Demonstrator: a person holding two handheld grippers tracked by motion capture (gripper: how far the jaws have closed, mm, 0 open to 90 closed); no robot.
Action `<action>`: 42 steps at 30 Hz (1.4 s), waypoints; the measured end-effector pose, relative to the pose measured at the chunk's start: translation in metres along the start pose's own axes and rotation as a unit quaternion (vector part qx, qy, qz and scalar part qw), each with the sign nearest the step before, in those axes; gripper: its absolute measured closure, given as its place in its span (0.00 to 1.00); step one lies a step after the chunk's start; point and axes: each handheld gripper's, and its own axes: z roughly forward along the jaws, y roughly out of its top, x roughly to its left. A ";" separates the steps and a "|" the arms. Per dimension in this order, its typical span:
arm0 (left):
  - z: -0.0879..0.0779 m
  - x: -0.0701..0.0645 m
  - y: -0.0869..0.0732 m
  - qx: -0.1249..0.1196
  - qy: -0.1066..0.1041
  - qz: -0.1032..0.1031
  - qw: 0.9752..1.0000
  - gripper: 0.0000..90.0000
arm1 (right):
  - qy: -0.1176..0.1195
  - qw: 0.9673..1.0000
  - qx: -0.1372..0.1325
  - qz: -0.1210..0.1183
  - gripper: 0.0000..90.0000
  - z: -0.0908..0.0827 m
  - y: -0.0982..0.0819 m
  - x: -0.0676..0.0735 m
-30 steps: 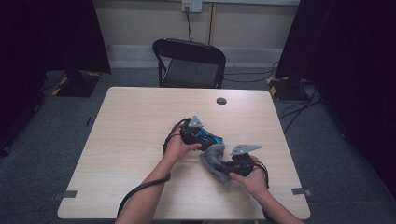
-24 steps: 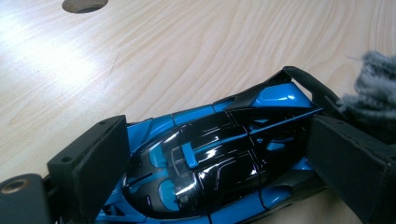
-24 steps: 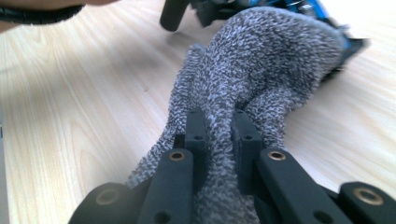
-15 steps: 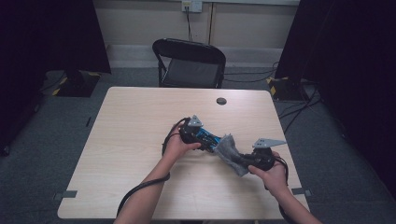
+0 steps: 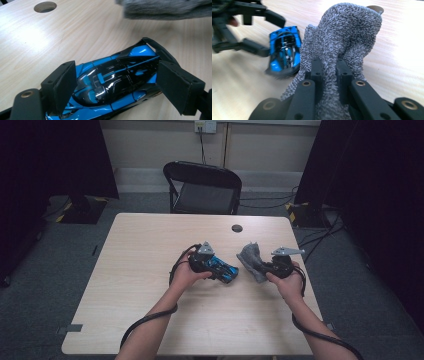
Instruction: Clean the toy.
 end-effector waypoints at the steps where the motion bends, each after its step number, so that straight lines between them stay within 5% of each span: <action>1: 0.000 0.000 0.000 0.000 0.000 0.000 1.000 0.19 | 0.000 1.000 0.000 0.000 0.89 0.000 0.000 0.000; 8: 0.003 -0.004 0.002 -0.002 -0.010 0.001 1.000 0.19 | -0.022 0.999 0.017 -0.023 0.89 0.034 0.010 -0.009; 18: 0.009 -0.004 -0.003 -0.007 -0.013 -0.007 1.000 0.18 | -0.012 1.000 0.010 -0.027 0.89 0.060 0.021 -0.019; 42: 0.008 0.004 -0.010 -0.011 0.004 -0.020 1.000 0.17 | 0.017 0.999 0.021 -0.043 0.88 0.114 0.029 -0.002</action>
